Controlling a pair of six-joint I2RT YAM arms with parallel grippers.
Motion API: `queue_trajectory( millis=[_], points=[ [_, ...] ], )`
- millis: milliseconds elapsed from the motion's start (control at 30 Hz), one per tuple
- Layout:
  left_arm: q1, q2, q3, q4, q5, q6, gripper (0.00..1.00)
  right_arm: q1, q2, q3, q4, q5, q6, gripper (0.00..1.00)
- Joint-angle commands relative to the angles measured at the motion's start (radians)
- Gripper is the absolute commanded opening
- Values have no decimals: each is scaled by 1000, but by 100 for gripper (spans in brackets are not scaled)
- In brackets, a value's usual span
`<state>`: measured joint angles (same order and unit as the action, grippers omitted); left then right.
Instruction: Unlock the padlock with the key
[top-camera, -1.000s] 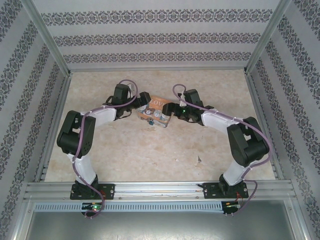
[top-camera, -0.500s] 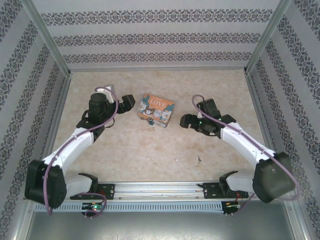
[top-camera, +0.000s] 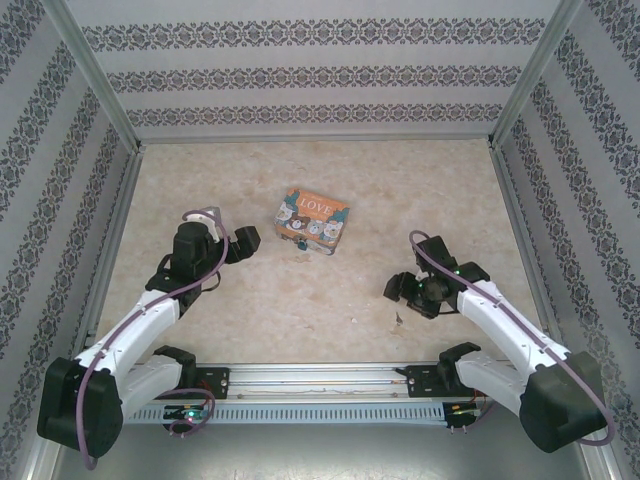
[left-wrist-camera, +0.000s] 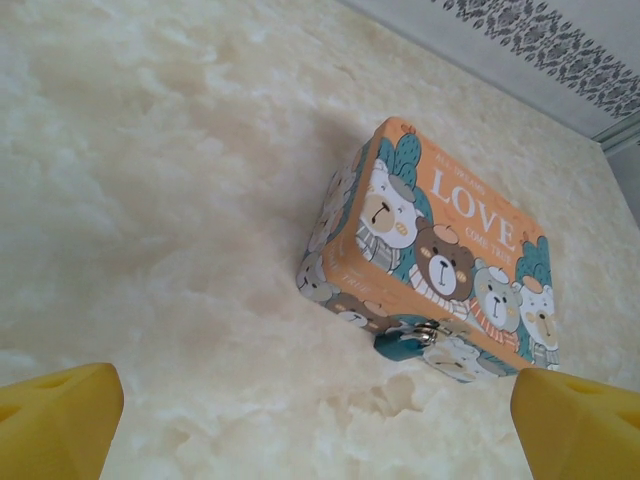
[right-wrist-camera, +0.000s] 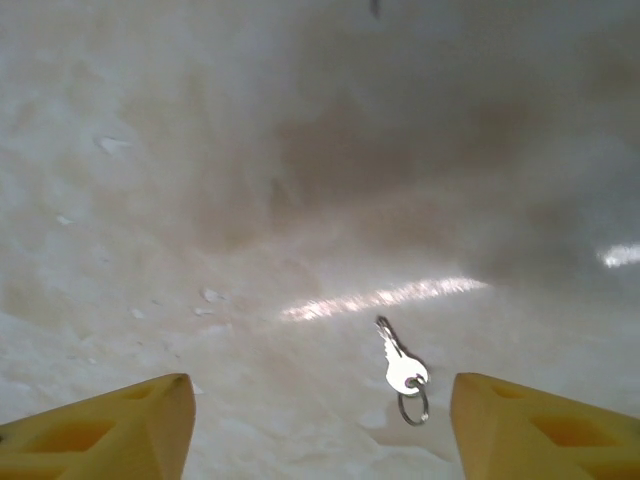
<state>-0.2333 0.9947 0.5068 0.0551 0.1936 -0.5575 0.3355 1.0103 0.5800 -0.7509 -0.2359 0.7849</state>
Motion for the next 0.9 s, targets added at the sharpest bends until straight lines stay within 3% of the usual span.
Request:
queue_trajectory(
  millis=[0, 367, 867],
  points=[
    [10, -6, -9, 13, 3, -15, 99, -4, -27, -46, -43, -23, 57, 64],
    [10, -32, -31, 19, 11, -14, 99, 29, -31, -121, 0, -34, 112, 42],
    [9, -78, -33, -17, 4, -2, 99, 60, 19, -142, 44, -19, 133, 27]
  ],
)
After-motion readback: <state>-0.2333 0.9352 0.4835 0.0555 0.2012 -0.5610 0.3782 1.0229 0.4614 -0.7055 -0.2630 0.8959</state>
